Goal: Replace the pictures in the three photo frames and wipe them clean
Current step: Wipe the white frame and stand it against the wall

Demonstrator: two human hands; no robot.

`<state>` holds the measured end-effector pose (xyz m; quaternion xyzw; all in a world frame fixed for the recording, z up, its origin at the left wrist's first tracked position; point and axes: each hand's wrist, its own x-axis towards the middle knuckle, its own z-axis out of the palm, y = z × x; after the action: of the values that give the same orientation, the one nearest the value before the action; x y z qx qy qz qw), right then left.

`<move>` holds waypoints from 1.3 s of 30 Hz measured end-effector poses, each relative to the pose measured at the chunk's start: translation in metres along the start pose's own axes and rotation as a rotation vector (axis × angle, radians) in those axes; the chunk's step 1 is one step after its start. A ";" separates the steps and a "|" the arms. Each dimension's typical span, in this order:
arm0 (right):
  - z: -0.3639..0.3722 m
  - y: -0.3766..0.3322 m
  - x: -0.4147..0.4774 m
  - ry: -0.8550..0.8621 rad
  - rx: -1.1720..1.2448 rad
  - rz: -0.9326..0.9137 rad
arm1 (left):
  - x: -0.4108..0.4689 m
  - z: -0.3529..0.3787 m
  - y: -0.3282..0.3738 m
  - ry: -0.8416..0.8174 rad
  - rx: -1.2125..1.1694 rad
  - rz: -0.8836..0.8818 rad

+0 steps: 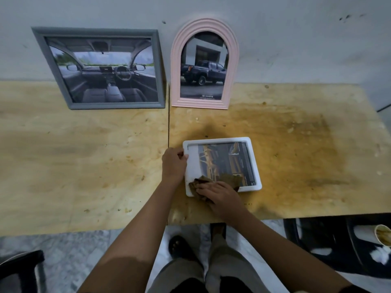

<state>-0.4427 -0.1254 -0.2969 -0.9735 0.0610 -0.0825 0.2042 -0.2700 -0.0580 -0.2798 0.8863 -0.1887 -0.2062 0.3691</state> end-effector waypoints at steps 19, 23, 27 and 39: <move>-0.031 0.052 -0.058 0.173 0.068 0.367 | -0.019 -0.007 -0.002 -0.047 0.121 0.057; -0.031 0.046 -0.054 0.228 0.153 0.480 | -0.032 -0.006 -0.006 -0.086 0.147 0.097; -0.027 0.015 -0.038 0.364 0.198 0.361 | -0.034 -0.007 -0.001 -0.113 0.210 0.097; 0.021 -0.016 -0.027 0.164 0.014 0.039 | -0.036 0.003 0.005 -0.099 0.396 0.059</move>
<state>-0.4636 -0.0990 -0.3128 -0.9607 0.0960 -0.1582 0.2067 -0.3029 -0.0451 -0.2696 0.9245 -0.2693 -0.1975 0.1839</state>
